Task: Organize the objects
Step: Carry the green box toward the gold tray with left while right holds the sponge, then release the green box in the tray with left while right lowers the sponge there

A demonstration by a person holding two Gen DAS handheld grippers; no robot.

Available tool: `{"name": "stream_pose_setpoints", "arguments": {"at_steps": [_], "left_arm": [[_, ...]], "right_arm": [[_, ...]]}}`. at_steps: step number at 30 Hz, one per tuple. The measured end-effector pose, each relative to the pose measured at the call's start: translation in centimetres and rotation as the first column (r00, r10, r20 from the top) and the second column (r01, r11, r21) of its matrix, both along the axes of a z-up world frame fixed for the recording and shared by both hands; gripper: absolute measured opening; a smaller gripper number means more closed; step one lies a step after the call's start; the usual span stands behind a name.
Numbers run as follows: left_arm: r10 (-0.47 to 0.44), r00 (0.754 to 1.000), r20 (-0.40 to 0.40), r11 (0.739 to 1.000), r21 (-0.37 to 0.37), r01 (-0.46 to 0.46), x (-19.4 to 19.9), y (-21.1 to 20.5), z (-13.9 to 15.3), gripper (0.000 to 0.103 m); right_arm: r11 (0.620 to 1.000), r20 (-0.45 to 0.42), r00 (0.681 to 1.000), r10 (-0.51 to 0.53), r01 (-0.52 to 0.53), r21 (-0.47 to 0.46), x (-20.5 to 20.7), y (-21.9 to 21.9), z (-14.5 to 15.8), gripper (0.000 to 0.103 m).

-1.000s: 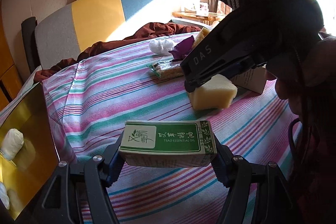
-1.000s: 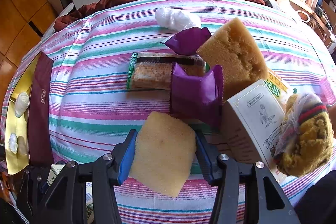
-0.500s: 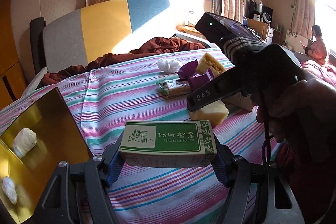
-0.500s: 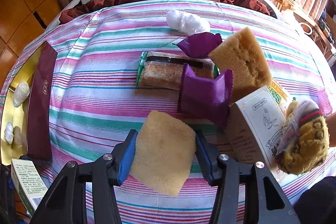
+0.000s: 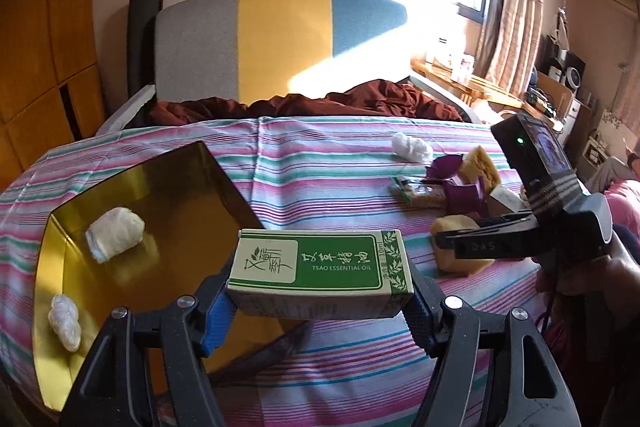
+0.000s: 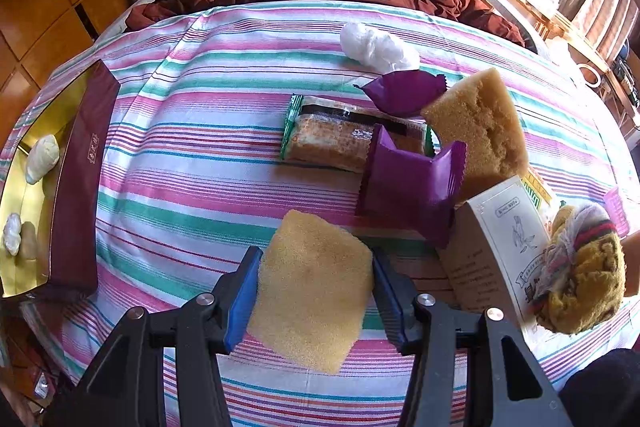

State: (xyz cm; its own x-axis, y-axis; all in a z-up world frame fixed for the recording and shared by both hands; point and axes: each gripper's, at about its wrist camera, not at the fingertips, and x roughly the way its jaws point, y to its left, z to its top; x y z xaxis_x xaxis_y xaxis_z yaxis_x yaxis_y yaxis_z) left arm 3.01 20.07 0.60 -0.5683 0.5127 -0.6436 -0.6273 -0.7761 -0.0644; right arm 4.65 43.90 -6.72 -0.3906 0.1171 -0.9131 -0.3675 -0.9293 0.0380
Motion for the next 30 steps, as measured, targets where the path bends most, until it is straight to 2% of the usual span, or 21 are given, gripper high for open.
{"name": "stream_pose_setpoints", "arguments": {"at_steps": [4,7,14,21,26,30], "left_arm": [[0.098,0.995,0.012,0.995,-0.019,-0.098,-1.9,-2.9,0.3,0.072],[0.186,0.982,0.035,0.982,-0.018,-0.185,-3.7,-6.0,0.1,0.072],[0.391,0.915,0.099,0.92,-0.034,-0.39,-7.0,-14.4,-1.3,0.072],[0.469,0.874,0.125,0.882,-0.108,-0.458,-7.3,-17.2,-4.1,0.073],[0.487,0.864,0.127,0.872,-0.12,-0.474,-7.6,-17.6,-4.9,0.08],[0.495,0.862,0.11,0.868,-0.11,-0.485,-7.4,-18.2,-4.7,0.082]], "right_arm": [[1.0,0.0,1.0,0.018,-0.018,0.014,-0.1,-0.6,0.0,0.054],[0.999,-0.008,0.999,0.033,-0.033,0.023,0.0,-1.1,0.2,0.054],[0.997,-0.054,0.996,0.072,-0.07,0.041,0.1,-2.1,1.1,0.054],[0.995,-0.11,0.99,0.087,-0.082,0.055,0.2,-2.4,2.2,0.054],[0.992,-0.178,0.977,0.114,-0.104,0.065,0.6,-3.1,3.5,0.054],[0.992,-0.22,0.967,0.127,-0.12,0.046,0.6,-4.1,4.6,0.054]]}}
